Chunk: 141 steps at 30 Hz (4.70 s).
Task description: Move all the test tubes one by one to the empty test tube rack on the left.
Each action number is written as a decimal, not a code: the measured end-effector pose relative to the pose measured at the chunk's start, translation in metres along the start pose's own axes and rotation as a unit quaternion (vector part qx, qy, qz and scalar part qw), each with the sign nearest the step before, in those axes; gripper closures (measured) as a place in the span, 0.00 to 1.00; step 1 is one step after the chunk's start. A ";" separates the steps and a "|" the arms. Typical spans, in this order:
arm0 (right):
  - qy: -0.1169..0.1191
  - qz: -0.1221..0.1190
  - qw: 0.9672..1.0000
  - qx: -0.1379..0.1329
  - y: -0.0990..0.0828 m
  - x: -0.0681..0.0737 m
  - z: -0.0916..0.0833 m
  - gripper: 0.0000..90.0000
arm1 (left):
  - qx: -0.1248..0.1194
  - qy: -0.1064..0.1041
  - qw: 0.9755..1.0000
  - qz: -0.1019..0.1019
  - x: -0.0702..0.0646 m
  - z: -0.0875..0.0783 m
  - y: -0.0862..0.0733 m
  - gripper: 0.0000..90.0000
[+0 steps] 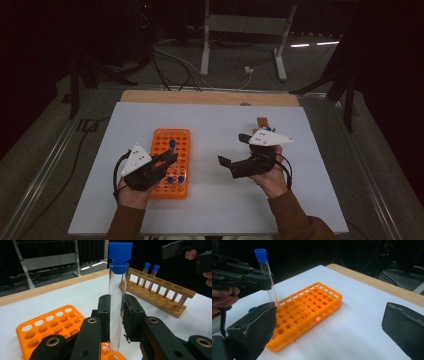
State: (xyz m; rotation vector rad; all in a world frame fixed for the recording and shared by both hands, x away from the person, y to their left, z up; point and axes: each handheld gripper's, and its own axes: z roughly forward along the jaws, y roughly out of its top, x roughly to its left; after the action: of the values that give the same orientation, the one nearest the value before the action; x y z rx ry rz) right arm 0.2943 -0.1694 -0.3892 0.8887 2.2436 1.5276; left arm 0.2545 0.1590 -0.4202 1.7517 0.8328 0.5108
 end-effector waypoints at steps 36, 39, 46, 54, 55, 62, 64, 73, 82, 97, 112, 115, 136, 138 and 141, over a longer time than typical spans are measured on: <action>-0.041 0.026 0.999 -0.007 -0.031 -0.029 -0.034 0.00 | 0.001 0.010 1.000 -0.021 0.002 -0.030 -0.031 0.87; -0.042 0.025 0.999 -0.007 -0.033 -0.030 -0.035 0.00 | 0.005 0.005 1.000 -0.020 0.002 -0.030 -0.034 0.87; -0.043 0.023 0.999 -0.007 -0.034 -0.030 -0.038 0.00 | 0.010 -0.004 1.000 -0.025 0.001 -0.029 -0.042 0.87; -0.046 0.028 0.999 -0.005 -0.040 -0.033 -0.040 0.00 | 0.021 -0.014 0.999 -0.031 0.002 -0.026 -0.049 0.87; -0.047 0.029 0.998 -0.004 -0.040 -0.034 -0.040 0.00 | 0.025 -0.014 0.999 -0.031 0.001 -0.025 -0.051 0.87; -0.048 0.035 0.998 -0.003 -0.046 -0.036 -0.042 0.00 | 0.046 -0.009 0.999 -0.026 -0.003 -0.024 -0.059 0.87; -0.048 0.036 0.998 -0.003 -0.048 -0.037 -0.042 0.00 | 0.043 -0.009 0.999 -0.028 -0.002 -0.026 -0.060 0.87; -0.049 0.039 0.998 -0.005 -0.050 -0.038 -0.044 0.00 | 0.079 -0.003 0.997 -0.016 -0.001 -0.021 -0.067 0.87; -0.048 0.045 0.998 -0.006 -0.057 -0.041 -0.046 0.00 | 0.113 0.004 0.993 -0.013 -0.003 -0.018 -0.075 0.87; -0.049 0.052 0.997 -0.010 -0.062 -0.043 -0.049 0.00 | 0.143 0.012 0.990 0.015 -0.009 -0.011 -0.078 0.87; -0.054 0.053 0.997 -0.009 -0.063 -0.046 -0.051 0.00 | 0.099 -0.020 0.995 -0.015 0.000 -0.027 -0.074 0.73; -0.057 0.051 0.997 -0.009 -0.061 -0.047 -0.052 0.00 | 0.088 -0.023 0.996 -0.016 0.001 -0.031 -0.072 0.69; -0.118 0.052 0.992 0.002 -0.052 -0.072 -0.053 0.01 | 0.033 -0.008 0.999 -0.021 0.003 -0.036 -0.048 0.10; -0.125 0.052 0.991 0.007 -0.052 -0.076 -0.053 0.01 | 0.032 -0.009 0.999 -0.016 0.003 -0.036 -0.045 0.07; -0.133 0.055 0.990 0.014 -0.051 -0.081 -0.054 0.01 | 0.024 -0.004 1.000 -0.016 0.006 -0.039 -0.039 0.03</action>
State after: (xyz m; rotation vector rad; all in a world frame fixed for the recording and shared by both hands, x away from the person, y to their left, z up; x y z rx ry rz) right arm 0.3104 -0.2728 -0.4229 1.1672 2.0601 1.3339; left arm 0.2206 0.1953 -0.4445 1.7794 0.8721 0.4659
